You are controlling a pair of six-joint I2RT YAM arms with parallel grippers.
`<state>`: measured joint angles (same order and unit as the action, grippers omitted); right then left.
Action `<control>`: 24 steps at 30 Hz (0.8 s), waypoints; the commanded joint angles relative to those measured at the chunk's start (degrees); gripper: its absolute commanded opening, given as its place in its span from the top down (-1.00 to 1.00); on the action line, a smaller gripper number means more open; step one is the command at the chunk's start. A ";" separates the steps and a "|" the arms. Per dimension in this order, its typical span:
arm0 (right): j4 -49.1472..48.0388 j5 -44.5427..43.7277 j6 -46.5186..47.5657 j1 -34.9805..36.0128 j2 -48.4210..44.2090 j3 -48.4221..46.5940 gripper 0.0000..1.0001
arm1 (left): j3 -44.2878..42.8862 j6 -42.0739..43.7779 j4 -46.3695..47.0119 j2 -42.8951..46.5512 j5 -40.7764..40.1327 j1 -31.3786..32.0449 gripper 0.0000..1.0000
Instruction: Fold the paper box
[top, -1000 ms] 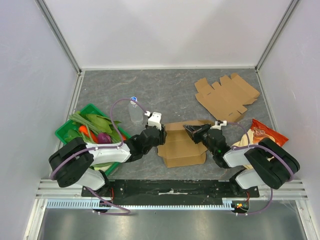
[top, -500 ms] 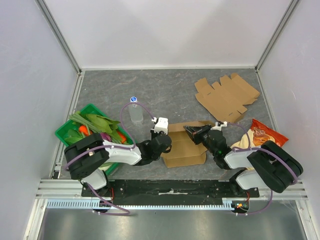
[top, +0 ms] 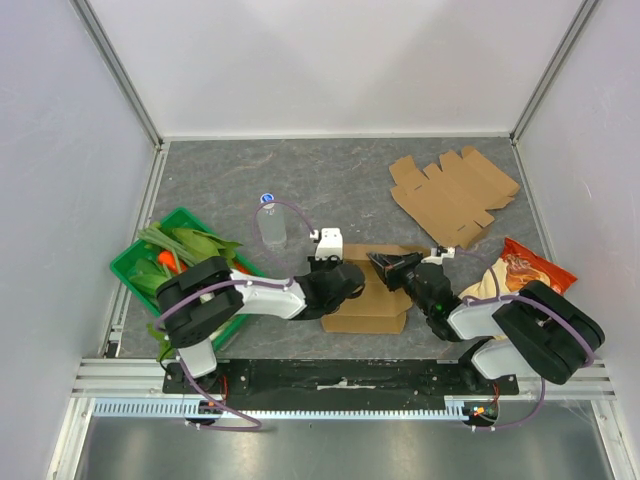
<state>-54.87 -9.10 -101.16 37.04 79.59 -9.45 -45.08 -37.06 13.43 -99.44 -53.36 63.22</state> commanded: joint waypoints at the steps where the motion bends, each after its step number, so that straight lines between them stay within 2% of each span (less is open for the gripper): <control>1: 0.73 -1.87 -2.02 3.12 -0.05 2.24 1.00 | -9.40 -21.79 -25.25 -4.79 -12.27 -0.38 0.96; 4: 1.78 -3.20 -2.54 4.62 -0.66 2.33 1.00 | -12.40 -37.16 -36.24 -8.05 -13.17 -0.38 0.96; 7: 0.82 -3.55 -2.46 4.71 -0.49 2.51 1.00 | -11.35 -40.19 -36.37 -8.67 -15.26 0.76 0.96; 12: -0.50 -4.43 -1.67 4.71 -0.23 2.77 1.00 | -10.82 -39.76 -35.84 -7.27 -14.76 1.64 0.94; 13: -0.24 -4.69 -1.23 4.71 -0.31 2.69 1.00 | -10.47 -37.76 -35.50 -6.65 -14.32 1.64 0.81; 14: -0.32 -4.87 -0.88 4.62 -0.49 2.69 1.00 | -9.94 -35.30 -32.19 -5.95 -13.79 1.73 0.50; 15: -0.24 -4.87 -0.35 4.45 -0.75 2.25 1.00 | -8.11 -32.49 -29.11 -5.16 -12.39 2.17 0.35; 16: 0.20 -4.78 0.09 4.36 -0.84 2.07 1.00 | -6.27 -23.41 -24.81 -2.45 -10.81 2.34 0.26; 17: 0.20 -4.70 0.96 4.27 -0.93 1.81 1.00 | -3.81 -17.93 -10.50 -0.86 -8.88 2.43 -0.10; 18: 0.29 -4.17 1.40 3.92 -1.02 1.20 1.00 | 1.61 -12.91 -4.53 0.81 -6.43 2.69 -0.62; 19: 0.73 -3.73 1.93 3.66 -0.84 1.02 1.00 | 3.84 -7.12 0.32 4.22 -2.49 2.87 -0.95; 20: 0.99 -3.21 2.37 3.40 -0.93 0.67 0.98 | 5.43 -5.93 2.63 5.47 -0.88 2.87 -0.96; 23: 1.17 -1.19 3.95 2.08 -0.32 -0.12 0.88 | 7.81 -5.40 0.72 11.34 3.08 3.14 -0.98; 24: 1.43 -0.40 4.65 1.20 0.29 -0.82 0.88 | 9.38 -4.78 0.55 13.20 6.57 3.31 -0.98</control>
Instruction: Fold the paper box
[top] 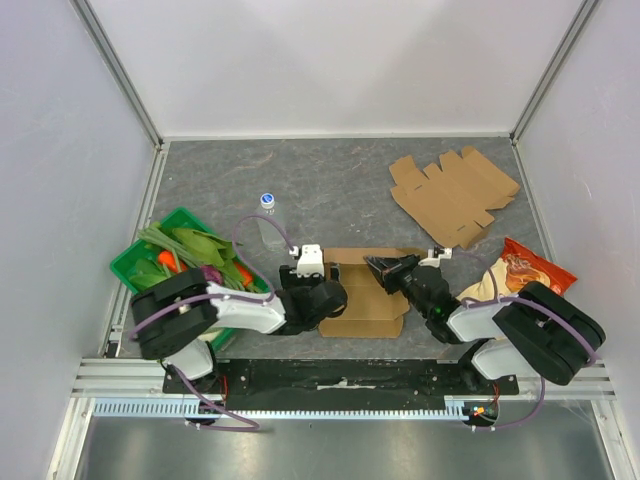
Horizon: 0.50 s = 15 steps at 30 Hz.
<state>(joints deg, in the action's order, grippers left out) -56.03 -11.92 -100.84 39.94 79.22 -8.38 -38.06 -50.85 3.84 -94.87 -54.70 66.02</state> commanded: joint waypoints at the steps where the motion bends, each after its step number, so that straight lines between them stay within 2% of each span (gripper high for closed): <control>1: 2.42 3.65 4.68 -1.97 0.76 -1.99 0.88 | 3.42 9.88 10.23 10.65 10.38 0.51 -0.98; 4: 3.02 5.93 7.58 -2.24 0.67 -3.13 0.79 | 7.29 12.69 9.71 21.27 21.36 0.51 -0.99; 7: 4.43 7.26 11.17 -2.15 0.15 -4.80 0.75 | 8.62 13.32 3.05 32.62 30.15 -0.45 -0.99; 9: 5.84 8.93 13.64 -2.24 -0.29 -6.63 0.74 | 7.92 13.15 -0.21 38.06 39.34 -4.64 -0.99; 12: 6.90 11.04 16.54 -2.24 0.58 -8.57 0.69 | 6.25 10.42 -5.33 40.55 48.25 -12.11 -0.99; 15: 5.24 11.84 17.17 -2.24 2.86 -9.11 0.70 | 4.40 10.24 -7.70 40.38 49.07 -17.23 -0.97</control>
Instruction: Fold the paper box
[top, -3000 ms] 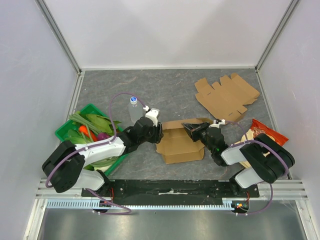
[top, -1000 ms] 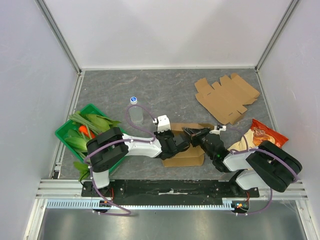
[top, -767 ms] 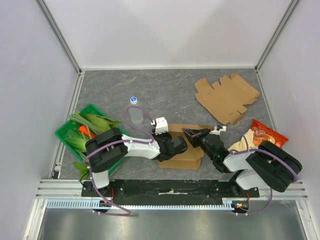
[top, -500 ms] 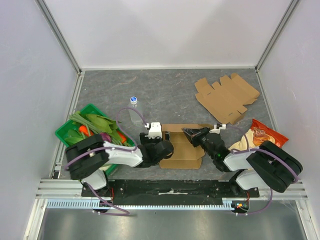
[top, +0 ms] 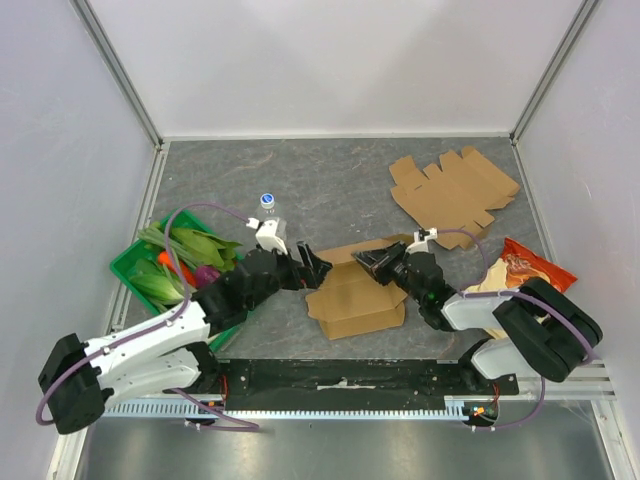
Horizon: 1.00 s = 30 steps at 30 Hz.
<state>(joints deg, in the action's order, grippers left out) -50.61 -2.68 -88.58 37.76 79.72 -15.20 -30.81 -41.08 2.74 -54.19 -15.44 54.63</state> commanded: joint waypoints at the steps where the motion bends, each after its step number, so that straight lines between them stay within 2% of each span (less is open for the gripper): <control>1: -1.84 2.50 4.90 -0.05 3.15 -2.38 0.72 | -3.12 0.47 -6.70 -1.69 9.90 -7.07 -0.95; 4: -4.14 4.34 4.99 0.04 5.35 -2.99 0.74 | -3.82 0.21 -4.33 -5.99 12.02 -11.56 -0.71; 9: -4.32 4.44 5.87 -0.05 5.71 -2.73 0.74 | -3.91 1.09 1.64 -10.66 9.13 -12.18 -0.52; 12: -5.11 5.05 5.96 -0.05 6.23 -2.20 0.74 | -3.03 1.00 3.40 -13.39 7.54 -12.27 -0.30; 14: -5.99 5.23 5.78 -0.05 6.32 -1.94 0.74 | -1.98 0.65 4.72 -14.27 7.62 -12.18 -0.11; 19: -7.21 6.19 6.05 -0.05 6.93 -2.20 0.75 | 0.92 -0.75 5.69 -14.98 7.53 -12.18 0.19; 20: -7.92 6.45 5.78 -0.05 7.55 -2.20 0.75 | 1.45 -0.76 5.35 -14.98 7.44 -12.18 0.30; 23: -9.07 6.54 5.60 -0.05 8.25 -2.20 0.75 | 1.80 -0.76 3.33 -13.66 6.22 -12.18 0.40; 25: -9.24 7.07 5.96 -0.14 8.34 -2.38 0.74 | 1.54 0.12 1.83 -11.74 5.42 -12.27 0.38; 26: -9.24 7.33 6.48 -0.05 8.34 -2.64 0.71 | 0.76 0.91 0.87 -10.77 5.42 -12.27 0.12; 28: -8.98 8.30 7.27 -0.05 7.99 -2.99 0.67 | 0.22 3.98 -0.98 -7.18 6.38 -12.18 -0.23; 30: -8.46 9.79 9.11 -0.14 6.94 -3.43 0.58 | -0.56 8.70 -1.33 -5.40 9.36 -12.27 -0.67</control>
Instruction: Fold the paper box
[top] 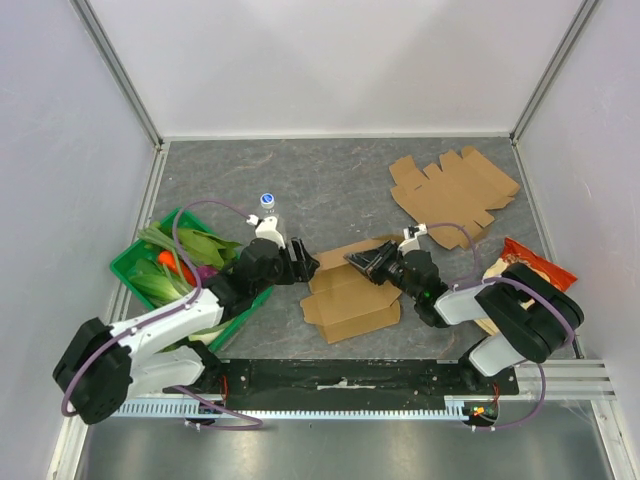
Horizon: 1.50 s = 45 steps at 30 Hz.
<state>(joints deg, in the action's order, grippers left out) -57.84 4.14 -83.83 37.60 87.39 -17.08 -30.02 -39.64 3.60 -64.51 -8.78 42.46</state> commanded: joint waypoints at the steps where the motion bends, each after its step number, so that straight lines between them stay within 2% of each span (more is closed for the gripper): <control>1: 1.13 3.59 5.08 0.01 -1.17 -1.90 0.40 | -2.05 8.86 -3.23 5.53 3.32 -0.01 -0.83; 3: 4.04 5.52 7.18 -0.60 -2.05 -3.31 0.24 | -4.69 12.28 -6.57 5.98 4.72 0.08 -0.89; 4: 4.66 7.27 7.54 -0.86 -2.40 -3.31 0.04 | -5.31 13.00 -7.11 5.89 4.91 0.08 -0.91; 6: 9.82 9.82 10.77 -2.27 -3.81 -4.27 -0.16 | -6.71 14.32 -7.02 5.71 5.69 0.08 -0.90; 7: 12.03 12.88 12.80 -2.79 -5.55 -5.23 -0.48 | -7.59 14.85 -6.85 5.45 5.87 0.17 -0.89; 8: 15.10 14.39 14.73 -3.93 -6.53 -6.03 -0.71 | -8.21 16.24 -6.76 4.67 6.05 0.43 -0.88; 9: 21.74 16.58 19.88 -4.64 -7.75 -6.64 -0.96 | -8.82 17.04 -6.59 3.96 6.14 0.61 -0.88; 11: 30.11 19.93 25.79 -6.65 -13.72 -7.70 -0.96 | -12.07 20.72 -7.19 0.38 7.89 1.13 -0.86; 12: 41.30 19.77 30.00 -7.36 -16.35 -8.31 -0.96 | -13.47 21.87 -7.81 -1.22 7.72 1.66 -0.85; 14: 51.03 18.28 40.99 -9.29 -24.26 -9.90 -0.96 | -17.25 24.50 -9.65 -3.94 7.20 2.98 -0.82; 15: 59.78 17.66 43.81 -10.09 -26.38 -10.68 -0.96 | -18.40 24.61 -10.88 -6.04 6.15 3.33 -0.77; 16: 63.69 16.44 48.71 -11.31 -29.71 -12.35 -0.96 | -19.19 24.26 -11.50 -6.15 4.49 4.03 -0.63; 18: 70.63 11.09 51.91 -12.03 -32.10 -13.76 -0.96 | -16.93 21.28 -8.89 -2.58 -1.32 5.09 -0.55; 19: 72.07 8.80 52.88 -12.38 -33.76 -14.90 -0.96 | -12.82 20.31 -6.87 -0.46 -2.81 5.96 -0.57; 22: 75.07 0.97 53.16 -13.17 -34.57 -17.01 -0.96 | -7.00 16.61 -2.46 3.50 -10.54 9.81 -0.64; 24: 76.47 -3.59 52.81 -13.35 -33.70 -18.59 -0.94 | -6.28 14.69 -6.30 3.52 -17.66 13.07 -0.66; 28: 77.27 -6.60 56.14 -13.35 -29.40 -23.60 -0.88 | -3.65 8.36 -9.48 2.03 -24.26 20.45 -0.62; 30: 77.09 -6.17 57.28 -13.35 -28.34 -24.66 -0.82 | -3.29 3.18 -10.10 0.88 -25.94 21.00 -0.48; 32: 76.31 -1.88 57.64 -13.35 -27.28 -25.37 -0.73 | -3.55 -0.16 -9.58 -1.65 -27.25 21.18 -0.32; 33: 75.08 -0.29 57.64 -13.35 -27.10 -25.11 -0.61 | -3.73 -0.87 -8.44 -2.80 -28.13 21.26 -0.19; 35: 74.11 3.14 57.47 -13.35 -27.36 -23.88 -0.53 | -4.96 -1.58 -7.29 -5.09 -29.97 21.35 -0.08; 39: 74.19 3.77 57.38 -13.26 -30.26 -20.28 -0.23 | -7.86 -1.93 -6.94 -11.50 -32.35 21.44 -0.04; 41: 74.02 4.73 56.85 -13.35 -32.46 -17.65 -0.18 | -8.65 -3.33 -7.99 -12.65 -33.40 21.53 0.04; 45: 70.07 8.68 55.97 -13.35 -33.61 -12.90 -0.18 | -8.13 -4.92 -7.64 -13.89 -35.08 21.53 0.06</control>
<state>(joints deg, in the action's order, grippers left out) 16.36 8.23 -27.62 24.47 55.09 -33.74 -36.34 -39.77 -5.89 -77.62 -38.13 63.51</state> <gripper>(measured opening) 0.585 0.478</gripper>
